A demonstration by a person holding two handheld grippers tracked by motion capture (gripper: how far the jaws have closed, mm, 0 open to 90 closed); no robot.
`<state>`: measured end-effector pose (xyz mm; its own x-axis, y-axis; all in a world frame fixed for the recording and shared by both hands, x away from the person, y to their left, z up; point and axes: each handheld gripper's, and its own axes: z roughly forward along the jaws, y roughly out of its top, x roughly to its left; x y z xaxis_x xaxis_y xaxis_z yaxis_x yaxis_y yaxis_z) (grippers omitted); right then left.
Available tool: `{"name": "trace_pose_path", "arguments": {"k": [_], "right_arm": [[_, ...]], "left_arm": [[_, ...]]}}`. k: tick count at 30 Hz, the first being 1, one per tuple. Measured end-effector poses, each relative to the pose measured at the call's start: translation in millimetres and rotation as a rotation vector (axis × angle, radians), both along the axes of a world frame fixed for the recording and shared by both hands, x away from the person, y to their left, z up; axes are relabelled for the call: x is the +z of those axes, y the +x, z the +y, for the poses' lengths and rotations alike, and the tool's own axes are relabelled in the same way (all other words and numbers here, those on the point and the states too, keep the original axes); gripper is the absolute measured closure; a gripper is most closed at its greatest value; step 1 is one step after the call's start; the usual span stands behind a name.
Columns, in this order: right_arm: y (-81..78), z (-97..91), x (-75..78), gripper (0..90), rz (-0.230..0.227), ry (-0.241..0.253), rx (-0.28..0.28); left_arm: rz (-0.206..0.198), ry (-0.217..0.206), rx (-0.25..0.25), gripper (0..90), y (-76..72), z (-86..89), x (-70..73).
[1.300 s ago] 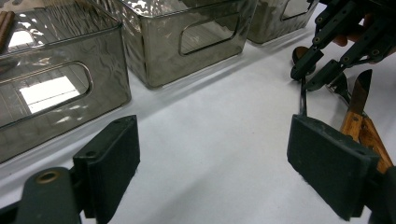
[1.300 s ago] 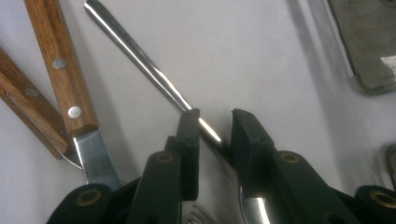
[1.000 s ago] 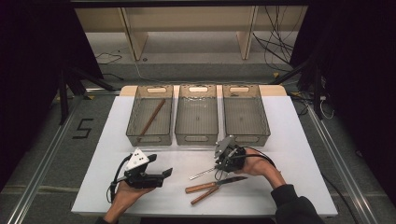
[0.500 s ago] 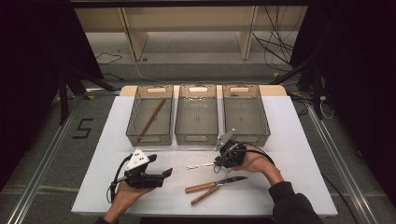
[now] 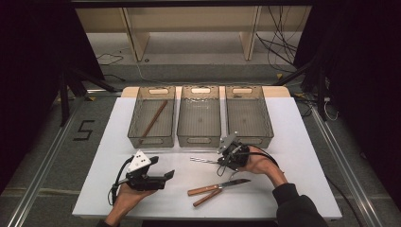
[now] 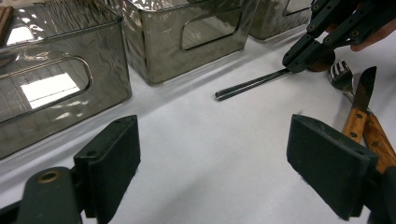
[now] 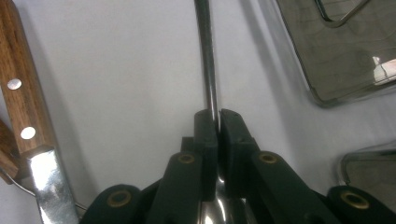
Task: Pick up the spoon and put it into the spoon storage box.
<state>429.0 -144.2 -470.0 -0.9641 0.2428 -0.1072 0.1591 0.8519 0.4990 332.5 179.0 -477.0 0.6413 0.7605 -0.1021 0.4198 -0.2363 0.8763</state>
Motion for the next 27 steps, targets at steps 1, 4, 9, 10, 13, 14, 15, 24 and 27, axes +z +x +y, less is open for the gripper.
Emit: {"name": "trace_pose_path", "arguments": {"k": [1,4,9,10,13,14,15,24,27], "right_arm": [[-0.3,0.1,0.1,86.6,-0.005,-0.001,0.001],[-2.8,1.4,1.8,87.8,-0.022,0.006,0.007],[-5.8,4.9,6.0,90.0,-0.049,0.001,0.009],[-4.8,4.8,5.8,90.0,-0.045,0.007,0.009],[-2.9,4.2,5.8,90.0,-0.026,0.015,-0.011],[-2.9,4.2,5.9,90.0,-0.023,0.013,-0.012],[-3.1,4.5,5.6,90.0,-0.027,0.011,-0.012],[-4.9,6.9,3.1,90.0,-0.035,-0.013,0.008],[-6.2,6.5,5.1,90.0,-0.041,-0.001,0.009]], "left_arm": [[0.0,0.0,0.0,17.4,0.0,0.1,0.1],[0.0,0.0,0.001,17.4,0.0,0.1,0.0],[0.001,0.001,-0.001,17.4,-0.1,-0.2,0.1],[0.001,0.002,-0.001,17.4,-0.2,-0.1,0.2],[0.002,0.001,0.001,17.4,0.1,0.3,0.1],[0.001,0.002,0.001,17.4,0.1,0.2,-0.1],[0.001,0.002,0.001,17.4,0.1,0.2,-0.1],[-0.001,0.005,0.002,17.8,0.2,0.8,0.2],[0.001,0.005,0.003,17.8,0.5,1.2,0.2]]}}
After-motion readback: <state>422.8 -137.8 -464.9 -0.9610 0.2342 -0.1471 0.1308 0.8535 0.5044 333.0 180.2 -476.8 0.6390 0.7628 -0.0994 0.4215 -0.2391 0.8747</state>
